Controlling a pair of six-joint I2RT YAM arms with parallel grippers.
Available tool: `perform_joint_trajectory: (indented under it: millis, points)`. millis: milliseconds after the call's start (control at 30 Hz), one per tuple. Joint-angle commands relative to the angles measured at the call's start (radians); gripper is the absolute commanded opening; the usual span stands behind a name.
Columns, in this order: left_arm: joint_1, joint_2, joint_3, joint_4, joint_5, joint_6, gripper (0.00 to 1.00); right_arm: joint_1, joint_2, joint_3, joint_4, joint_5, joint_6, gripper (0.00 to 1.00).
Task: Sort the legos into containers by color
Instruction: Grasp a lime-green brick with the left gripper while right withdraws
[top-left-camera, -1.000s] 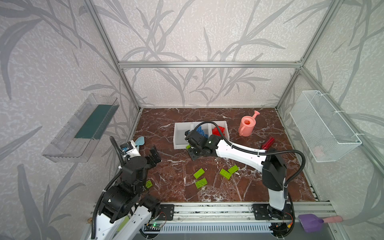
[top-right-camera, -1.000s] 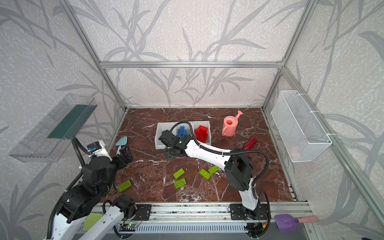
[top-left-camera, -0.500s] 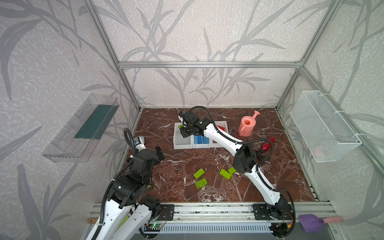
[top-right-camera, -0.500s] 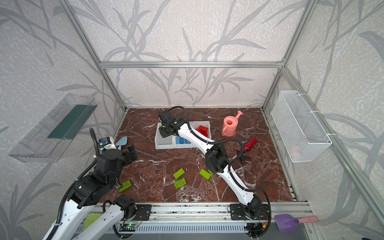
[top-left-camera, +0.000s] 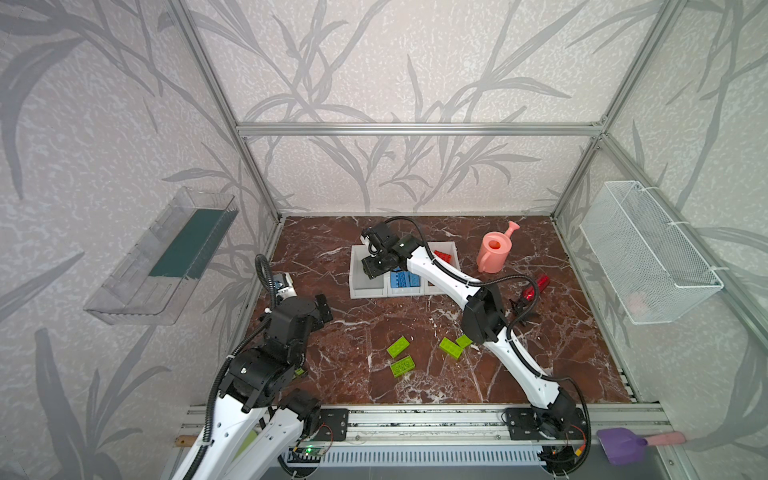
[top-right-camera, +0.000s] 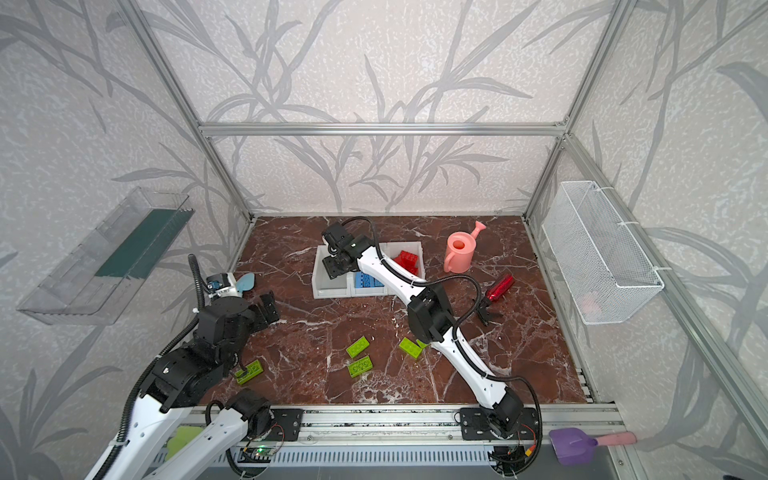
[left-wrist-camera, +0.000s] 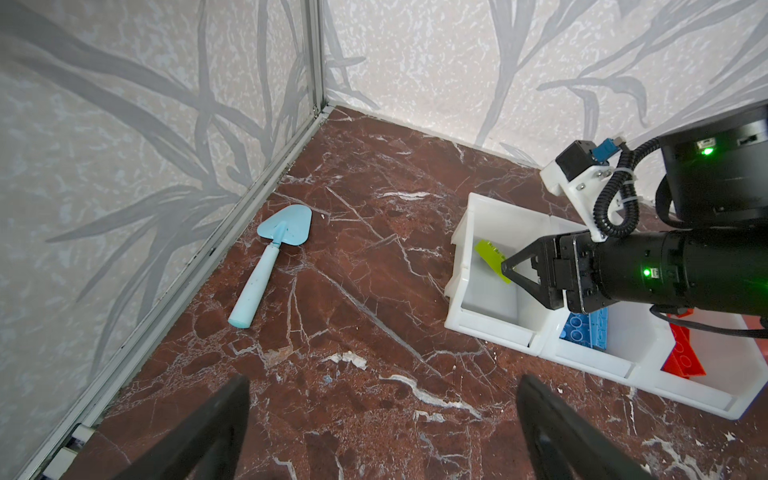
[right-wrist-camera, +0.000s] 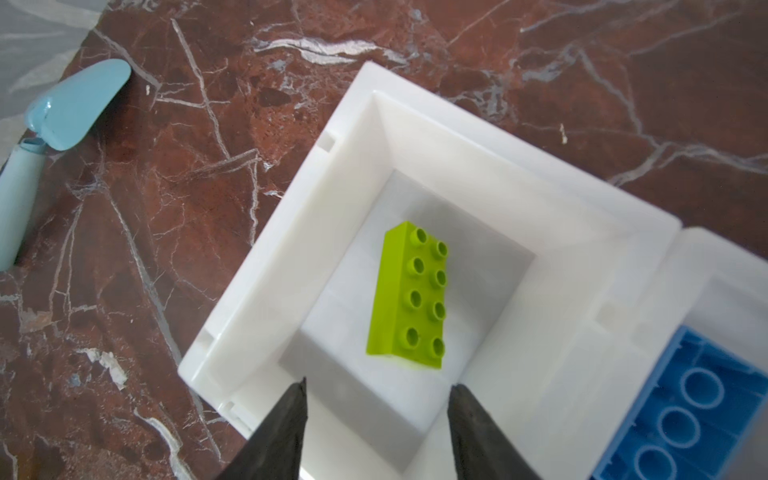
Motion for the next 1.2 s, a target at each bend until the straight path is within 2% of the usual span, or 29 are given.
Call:
perform_joint_trajectory:
  millis: [0, 67, 167, 300, 433, 567, 867, 1000, 1167]
  points:
    - [0.002, 0.037, 0.02, -0.009, 0.085, 0.033, 0.99, -0.004, -0.108, -0.007, -0.032, -0.012, -0.012, 0.59]
    - [0.003, 0.065, 0.047, -0.024, 0.168, 0.082, 0.99, -0.007, -0.14, -0.017, -0.054, -0.022, -0.012, 0.6]
    - [0.002, 0.11, 0.097, -0.089, 0.219, 0.089, 0.99, -0.01, -0.235, -0.11, -0.036, -0.029, -0.012, 0.61]
    - [0.0, 0.149, 0.13, -0.133, 0.3, 0.085, 0.99, -0.009, -0.424, -0.374, 0.109, -0.041, -0.009, 0.65]
    - [-0.025, 0.18, 0.109, -0.126, 0.383, 0.051, 0.99, -0.019, -0.65, -0.711, 0.317, -0.048, 0.023, 0.67]
    - [-0.092, 0.24, 0.08, -0.107, 0.387, -0.009, 0.99, -0.045, -0.855, -1.002, 0.439, -0.034, 0.053, 0.69]
    - [-0.216, 0.437, 0.021, 0.015, 0.36, -0.236, 0.99, -0.085, -1.258, -1.569, 0.572, 0.115, 0.126, 0.82]
    - [-0.268, 0.514, -0.009, 0.109, 0.398, -0.256, 0.98, -0.109, -1.406, -1.774, 0.618, 0.142, 0.147, 0.84]
    - [-0.339, 0.631, -0.039, 0.193, 0.44, -0.242, 0.95, -0.146, -1.538, -1.943, 0.668, 0.139, 0.164, 0.85]
